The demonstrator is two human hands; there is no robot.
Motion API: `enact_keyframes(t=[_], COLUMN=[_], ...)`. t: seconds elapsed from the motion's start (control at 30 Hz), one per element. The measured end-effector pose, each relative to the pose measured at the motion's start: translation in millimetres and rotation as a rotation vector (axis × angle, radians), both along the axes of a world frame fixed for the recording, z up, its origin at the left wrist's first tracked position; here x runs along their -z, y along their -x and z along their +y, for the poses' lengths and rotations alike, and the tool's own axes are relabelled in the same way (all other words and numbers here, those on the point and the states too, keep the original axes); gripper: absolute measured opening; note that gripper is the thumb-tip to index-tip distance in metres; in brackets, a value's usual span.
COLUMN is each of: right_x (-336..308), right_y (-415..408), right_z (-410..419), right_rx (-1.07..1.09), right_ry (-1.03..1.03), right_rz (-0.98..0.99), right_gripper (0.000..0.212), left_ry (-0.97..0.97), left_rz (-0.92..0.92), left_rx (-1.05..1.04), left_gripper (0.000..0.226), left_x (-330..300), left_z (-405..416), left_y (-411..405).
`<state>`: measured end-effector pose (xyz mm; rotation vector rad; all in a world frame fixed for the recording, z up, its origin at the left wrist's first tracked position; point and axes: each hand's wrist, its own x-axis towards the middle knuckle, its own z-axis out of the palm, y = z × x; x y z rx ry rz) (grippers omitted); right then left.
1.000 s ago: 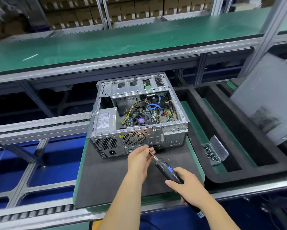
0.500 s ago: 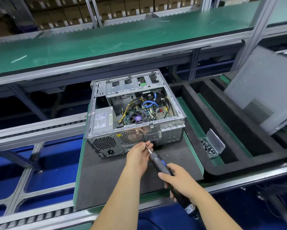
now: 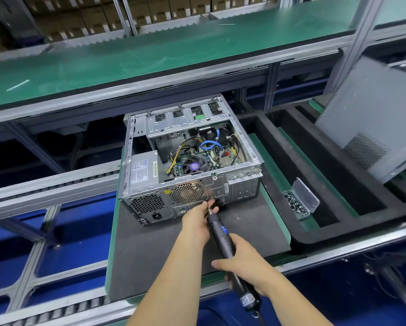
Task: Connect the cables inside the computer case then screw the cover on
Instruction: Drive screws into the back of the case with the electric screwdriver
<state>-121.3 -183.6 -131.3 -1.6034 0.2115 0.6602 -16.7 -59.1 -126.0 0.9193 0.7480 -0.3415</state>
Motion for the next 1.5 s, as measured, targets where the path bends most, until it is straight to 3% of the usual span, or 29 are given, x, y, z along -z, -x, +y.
enact_keyframes(t=[0.17,0.23,0.3,0.37,0.4,0.47,0.53,0.6,0.67,0.73,0.77,0.87,0.9,1.5], right_x=[0.6,0.4,0.1,0.5,0.9,2.0,3.0,4.1,5.3,5.9,5.8,5.0,4.4,8.6], right_y=[1.7,1.2,1.3,1.4,1.6,1.9,1.9,2.2,2.5,2.8,2.8,2.7,3.0,4.6], right_z=[3.1,3.2,2.9,2.2,1.9,1.4,1.3,1.7,2.7,3.9,4.0,4.3,4.2,4.9], right_rx=[0.006,0.003,-0.001,-0.001,-0.001,0.005,0.007,0.01,0.019,0.016,0.012,0.019,0.024,0.041], right_ry=[0.033,0.044,0.049,0.048,0.05,0.054,0.068,0.079,0.077,0.095,0.1,0.091,0.083,0.114], right_rz=[-0.036,-0.037,-0.036,-0.042,-0.047,-0.059,-0.072,-0.072,-0.067,-0.077,-0.082,-0.08,-0.076,-0.082], right_gripper=[0.049,0.05,0.051,0.049,0.048,0.047,0.046,0.047,0.048,0.048,0.048,0.048,0.048,0.05], left_ry=[-0.269,-0.673,-1.181,-1.422,-1.47,-1.514,-1.511,-1.49,-1.491,-1.498,-1.54,-1.668,-1.663,-1.571], left_rz=[-0.062,-0.158,-0.469,-0.864,-0.969,-0.95,-0.773,-0.625,-0.539,-0.502,-0.492,-0.459,-0.453,-0.48], left_rx=[0.019,0.023,0.006,-0.079,-0.099,0.051,0.519,1.029,1.324,1.354,1.362,1.471,1.482,1.431], left_gripper=[0.019,0.011,0.009,0.011,0.006,0.007,0.013,0.048,0.079,0.096,0.094,0.045,0.039,0.039], left_x=[-11.3,-18.5,-31.3,-52.2,-64.1,-90.4,-112.3,-116.1,-109.2,-100.8,-98.7,-96.5,-96.8,-90.4], left_z=[3.4,6.9,13.1,22.6,29.6,45.6,59.1,61.3,58.5,57.8,57.9,55.0,54.2,59.7], left_y=[5.9,16.6,31.9,30.8,19.4,-15.1,-47.8,-65.3,-70.7,-74.8,-77.7,-86.0,-86.7,-93.1])
